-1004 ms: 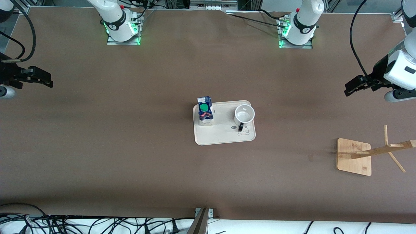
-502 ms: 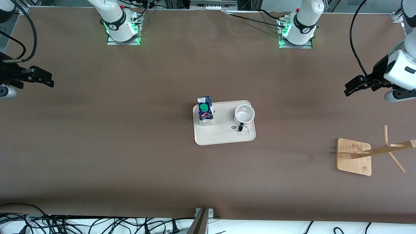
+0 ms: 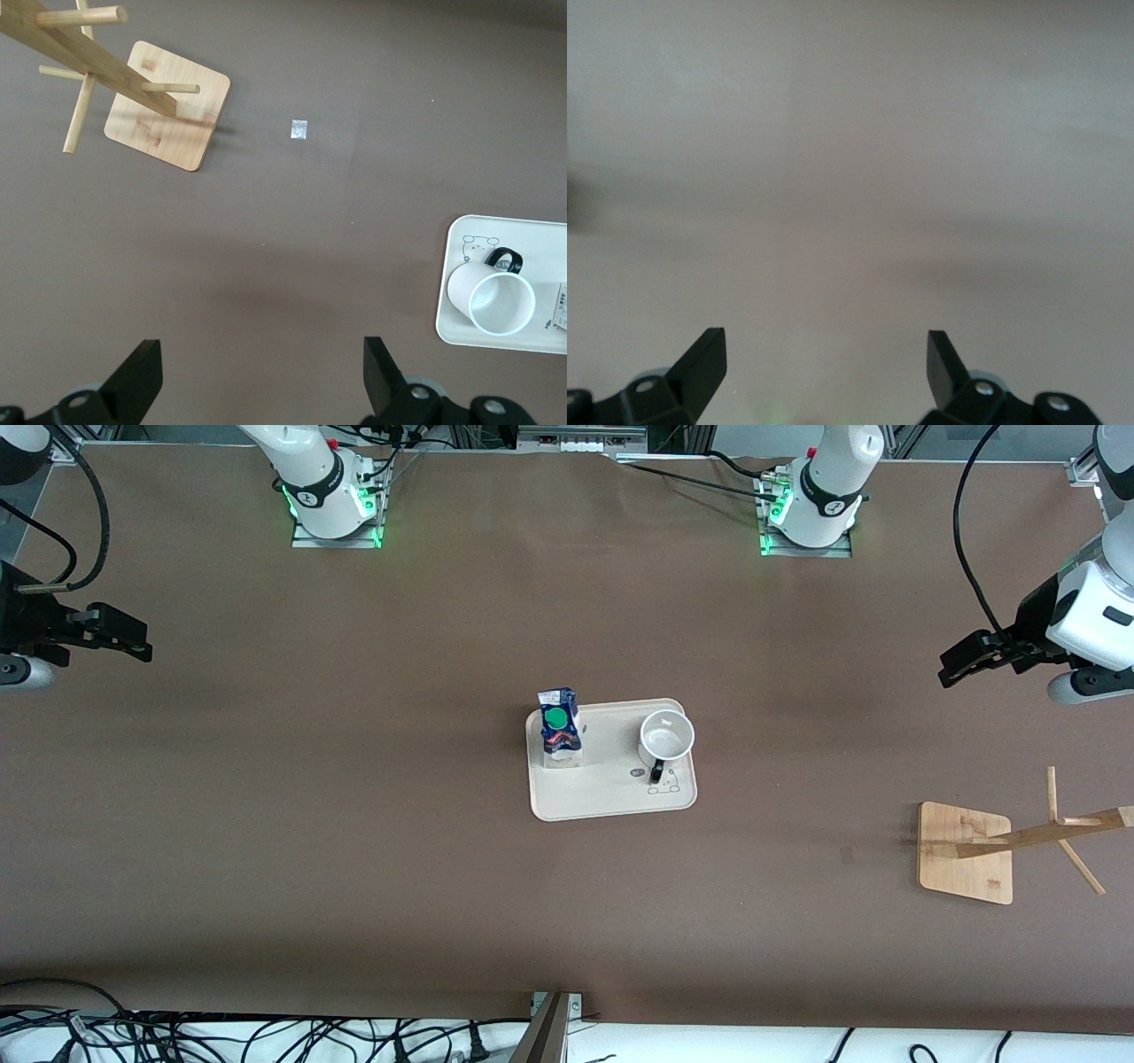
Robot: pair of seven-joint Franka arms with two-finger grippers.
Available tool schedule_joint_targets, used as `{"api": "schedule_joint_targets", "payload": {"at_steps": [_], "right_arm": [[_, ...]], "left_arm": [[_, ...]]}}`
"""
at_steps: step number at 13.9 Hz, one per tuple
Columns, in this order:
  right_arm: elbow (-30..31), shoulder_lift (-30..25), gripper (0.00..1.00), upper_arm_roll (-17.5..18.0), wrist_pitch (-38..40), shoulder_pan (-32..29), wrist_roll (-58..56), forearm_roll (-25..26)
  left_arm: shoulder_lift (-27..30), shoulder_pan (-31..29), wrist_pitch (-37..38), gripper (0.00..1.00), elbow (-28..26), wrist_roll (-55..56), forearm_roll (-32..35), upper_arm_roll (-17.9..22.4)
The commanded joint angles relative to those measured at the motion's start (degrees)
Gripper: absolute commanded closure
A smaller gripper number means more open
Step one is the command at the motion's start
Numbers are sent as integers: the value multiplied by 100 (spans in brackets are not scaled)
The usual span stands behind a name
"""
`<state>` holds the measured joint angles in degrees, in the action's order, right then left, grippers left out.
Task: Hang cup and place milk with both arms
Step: 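Reach the right gripper toward the blue milk carton on the tray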
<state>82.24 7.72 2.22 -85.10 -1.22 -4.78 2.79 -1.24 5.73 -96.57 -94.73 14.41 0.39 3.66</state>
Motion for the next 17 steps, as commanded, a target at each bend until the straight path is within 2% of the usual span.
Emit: {"api": "schedule_joint_targets", "payload": {"at_steps": [1, 7, 14, 17], "right_arm": [[143, -69, 0, 24, -103, -18, 21, -269], [143, 457, 0, 33, -358, 147, 382, -1297], [125, 1178, 0, 24, -894, 1289, 487, -1228], [81, 1486, 0, 15, -1402, 1677, 496, -1210]], "left_arm": [[-61, -37, 112, 0, 148, -61, 146, -40], [-61, -46, 112, 0, 148, -61, 146, -41], [-61, -46, 112, 0, 148, -61, 146, -41], [-61, -46, 112, 0, 148, -61, 146, -23]]}}
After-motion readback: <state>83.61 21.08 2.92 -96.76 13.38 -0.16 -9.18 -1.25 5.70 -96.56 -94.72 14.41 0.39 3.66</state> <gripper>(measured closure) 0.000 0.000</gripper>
